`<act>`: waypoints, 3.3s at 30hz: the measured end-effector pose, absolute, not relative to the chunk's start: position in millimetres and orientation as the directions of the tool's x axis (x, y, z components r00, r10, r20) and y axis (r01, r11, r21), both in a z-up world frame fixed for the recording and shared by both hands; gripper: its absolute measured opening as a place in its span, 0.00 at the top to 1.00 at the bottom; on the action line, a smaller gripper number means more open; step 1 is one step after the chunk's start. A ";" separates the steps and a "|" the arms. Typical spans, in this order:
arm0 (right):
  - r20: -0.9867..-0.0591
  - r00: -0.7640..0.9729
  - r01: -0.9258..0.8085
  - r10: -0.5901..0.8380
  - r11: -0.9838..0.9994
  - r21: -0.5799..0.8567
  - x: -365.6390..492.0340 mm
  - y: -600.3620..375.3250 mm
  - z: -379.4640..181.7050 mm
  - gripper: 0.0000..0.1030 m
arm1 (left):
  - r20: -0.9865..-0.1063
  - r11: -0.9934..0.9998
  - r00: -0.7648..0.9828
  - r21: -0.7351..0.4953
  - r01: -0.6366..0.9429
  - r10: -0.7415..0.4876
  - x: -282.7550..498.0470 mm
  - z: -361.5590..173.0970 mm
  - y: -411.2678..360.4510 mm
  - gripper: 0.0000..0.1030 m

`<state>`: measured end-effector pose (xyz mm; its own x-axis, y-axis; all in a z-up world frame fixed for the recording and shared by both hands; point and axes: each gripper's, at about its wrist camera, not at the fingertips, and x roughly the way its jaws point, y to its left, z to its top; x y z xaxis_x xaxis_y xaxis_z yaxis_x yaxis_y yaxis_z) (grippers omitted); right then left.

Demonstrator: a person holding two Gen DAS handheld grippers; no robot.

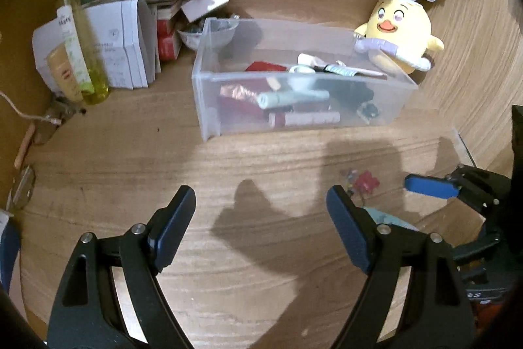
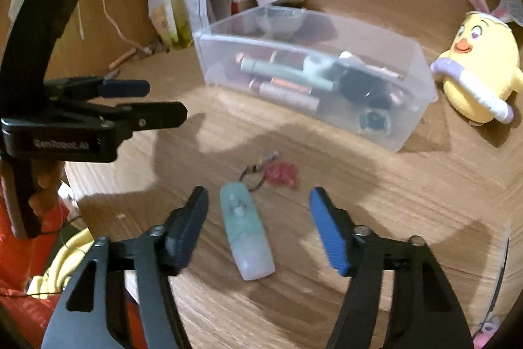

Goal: Organize objects
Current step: 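Grasp the teal tube with the right tool while the left tool grasps the pink keychain charm, then carry the keychain charm and teal tube into the clear box and release both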

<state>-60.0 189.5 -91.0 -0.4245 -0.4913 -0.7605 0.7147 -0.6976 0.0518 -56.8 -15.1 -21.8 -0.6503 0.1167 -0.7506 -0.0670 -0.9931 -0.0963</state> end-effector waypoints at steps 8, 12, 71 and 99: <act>-0.776 -0.411 0.717 -0.479 -0.696 0.050 -54.9 195.7 -102.5 0.78 | -0.772 -0.987 -0.617 -0.097 -0.126 0.154 -56.6 -32.9 7.7 0.20; -0.763 -0.450 0.666 -0.464 -0.744 0.059 -62.2 219.1 -98.2 0.78 | -0.781 -0.978 -0.594 -0.105 -0.180 0.194 -64.8 -35.3 28.8 0.20; -0.592 -0.612 0.627 -0.524 -0.778 0.041 -133.9 207.4 -12.6 0.78 | -0.580 -0.990 -0.803 -0.104 -0.094 0.137 -87.6 50.7 3.3 0.81; -0.671 -0.583 0.593 -0.457 -0.805 0.032 -208.4 176.4 -33.5 0.78 | -0.669 -0.978 -0.717 -0.185 -0.094 0.196 -172.6 25.5 -8.4 0.81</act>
